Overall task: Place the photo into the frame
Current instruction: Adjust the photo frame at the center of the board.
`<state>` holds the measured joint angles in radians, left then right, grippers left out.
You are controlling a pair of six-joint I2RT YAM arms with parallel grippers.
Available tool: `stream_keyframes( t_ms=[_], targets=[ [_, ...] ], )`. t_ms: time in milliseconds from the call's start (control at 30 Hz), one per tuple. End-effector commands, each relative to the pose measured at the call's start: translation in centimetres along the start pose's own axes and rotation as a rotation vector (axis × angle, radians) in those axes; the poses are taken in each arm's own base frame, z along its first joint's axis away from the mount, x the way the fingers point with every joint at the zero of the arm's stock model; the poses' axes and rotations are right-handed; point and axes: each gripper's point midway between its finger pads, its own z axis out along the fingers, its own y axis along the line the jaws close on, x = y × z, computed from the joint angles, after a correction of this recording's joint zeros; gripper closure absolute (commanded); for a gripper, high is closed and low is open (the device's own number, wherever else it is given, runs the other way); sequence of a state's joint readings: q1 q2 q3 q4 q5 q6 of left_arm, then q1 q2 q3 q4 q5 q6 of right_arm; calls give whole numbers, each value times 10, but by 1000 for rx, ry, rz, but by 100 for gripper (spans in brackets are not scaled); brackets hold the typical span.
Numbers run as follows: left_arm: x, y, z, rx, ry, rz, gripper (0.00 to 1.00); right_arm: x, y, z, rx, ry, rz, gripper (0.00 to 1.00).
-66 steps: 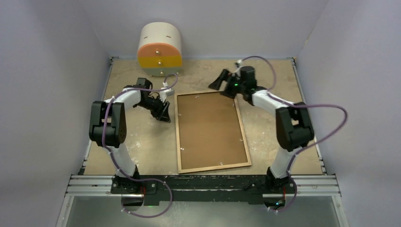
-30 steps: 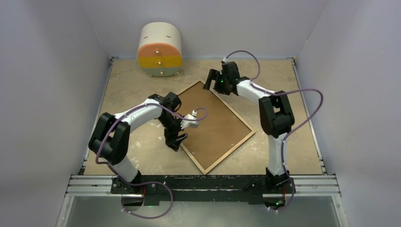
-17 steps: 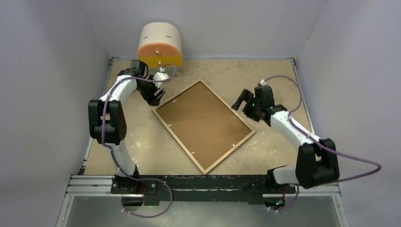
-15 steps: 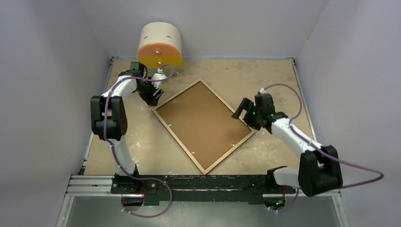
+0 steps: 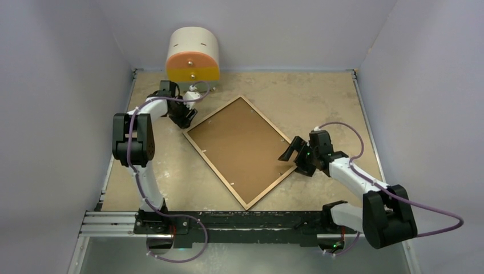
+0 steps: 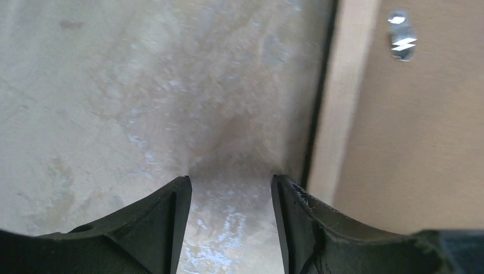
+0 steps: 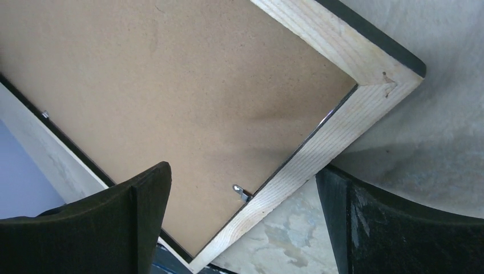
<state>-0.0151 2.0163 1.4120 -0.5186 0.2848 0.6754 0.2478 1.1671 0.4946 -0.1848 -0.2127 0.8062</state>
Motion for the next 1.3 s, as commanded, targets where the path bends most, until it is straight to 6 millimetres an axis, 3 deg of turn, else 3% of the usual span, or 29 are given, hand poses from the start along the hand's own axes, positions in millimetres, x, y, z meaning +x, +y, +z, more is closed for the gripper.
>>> stream_keyframes(
  t_ms=[0, 200, 267, 433, 567, 633, 767, 867, 933, 1067, 1267],
  targets=[
    [26, -42, 0, 136, 44, 53, 43, -17, 15, 12, -47, -25, 14, 1],
    [55, -93, -13, 292, 109, 156, 46, -63, 28, 22, -35, -81, 18, 1],
    [66, -120, -22, 364, 122, 189, 46, -81, 32, 21, -28, -112, 16, 1],
    [90, -183, -56, 555, 123, 261, 46, -112, 34, 21, 7, -169, 5, 1],
    [103, -217, -86, 693, 99, 295, 45, -136, 37, 19, 43, -209, -16, 2],
    [106, -222, -93, 713, 98, 296, 45, -146, 42, 14, 47, -229, -32, 3],
    [90, -203, -89, 671, 36, 192, 45, -164, 63, -2, 7, -324, -67, 9],
    [76, -188, -79, 640, 19, 39, 46, -151, 90, -5, -73, -322, -106, 12],
    [70, -190, -78, 677, -12, -27, 46, -126, 127, 0, -182, -287, -177, 13],
    [71, -192, -72, 713, -14, -67, 47, -57, 190, 20, -379, -108, -274, 18],
    [80, -188, -61, 703, 19, -69, 56, 35, 248, 55, -517, 95, -379, 26]
  ],
)
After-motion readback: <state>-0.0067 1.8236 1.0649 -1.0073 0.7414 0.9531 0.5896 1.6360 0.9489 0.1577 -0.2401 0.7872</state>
